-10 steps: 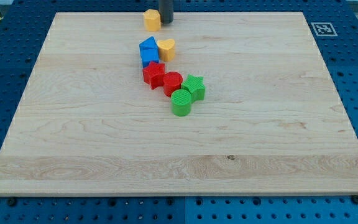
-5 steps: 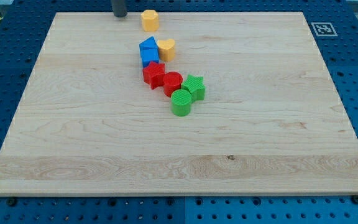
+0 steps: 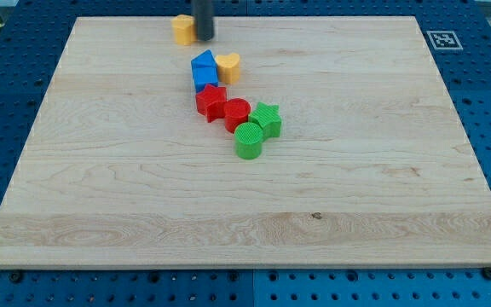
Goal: Place the yellow hexagon towards the left side of the red star
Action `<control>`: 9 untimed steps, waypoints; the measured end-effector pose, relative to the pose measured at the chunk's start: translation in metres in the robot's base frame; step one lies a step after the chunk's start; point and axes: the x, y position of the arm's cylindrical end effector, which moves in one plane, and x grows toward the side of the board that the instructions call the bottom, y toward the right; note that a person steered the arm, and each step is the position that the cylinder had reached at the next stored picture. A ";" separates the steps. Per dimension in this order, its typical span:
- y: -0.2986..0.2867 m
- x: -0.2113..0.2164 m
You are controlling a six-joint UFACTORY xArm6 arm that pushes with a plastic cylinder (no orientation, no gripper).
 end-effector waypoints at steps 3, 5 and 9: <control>-0.012 -0.040; -0.038 0.014; -0.110 0.018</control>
